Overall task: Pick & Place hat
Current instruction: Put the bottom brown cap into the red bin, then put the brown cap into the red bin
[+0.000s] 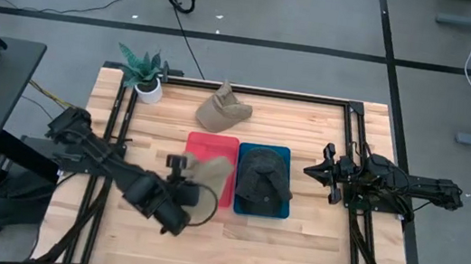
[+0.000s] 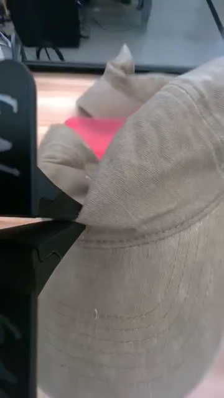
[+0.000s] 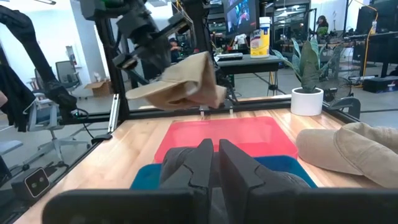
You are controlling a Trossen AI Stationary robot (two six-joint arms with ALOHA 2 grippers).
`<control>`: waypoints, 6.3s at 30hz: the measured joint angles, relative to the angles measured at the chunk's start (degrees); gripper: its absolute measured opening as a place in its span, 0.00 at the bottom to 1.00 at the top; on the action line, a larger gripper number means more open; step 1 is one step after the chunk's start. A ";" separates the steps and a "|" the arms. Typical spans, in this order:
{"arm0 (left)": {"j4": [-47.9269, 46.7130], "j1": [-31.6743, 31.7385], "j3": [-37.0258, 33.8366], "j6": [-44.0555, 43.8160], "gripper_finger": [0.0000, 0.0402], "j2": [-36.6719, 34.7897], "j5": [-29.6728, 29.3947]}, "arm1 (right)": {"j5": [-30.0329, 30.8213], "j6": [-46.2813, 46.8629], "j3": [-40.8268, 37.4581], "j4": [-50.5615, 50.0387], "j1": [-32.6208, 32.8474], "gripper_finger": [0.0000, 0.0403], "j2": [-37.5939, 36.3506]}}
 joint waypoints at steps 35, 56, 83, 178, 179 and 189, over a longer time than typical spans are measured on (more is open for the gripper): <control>29.27 17.17 -22.87 7.08 0.17 0.15 18.29 | 0.00 0.00 0.00 0.00 0.02 0.08 0.00; 17.31 19.70 -11.28 29.03 0.50 0.11 4.30 | 0.00 0.02 0.00 0.00 0.01 0.08 0.00; 30.98 62.81 -7.49 75.05 0.50 4.40 35.26 | 0.00 0.01 0.00 0.00 0.01 0.08 0.00; -0.54 18.06 6.08 -3.17 0.01 10.55 11.50 | 0.03 0.02 0.00 0.11 0.01 0.08 0.00; 0.28 18.26 4.13 -3.20 0.01 10.56 12.72 | 0.02 0.02 0.00 0.11 0.02 0.08 0.00; 23.75 21.38 -11.08 0.71 0.01 10.48 24.27 | 0.01 0.02 0.00 0.04 0.01 0.08 0.00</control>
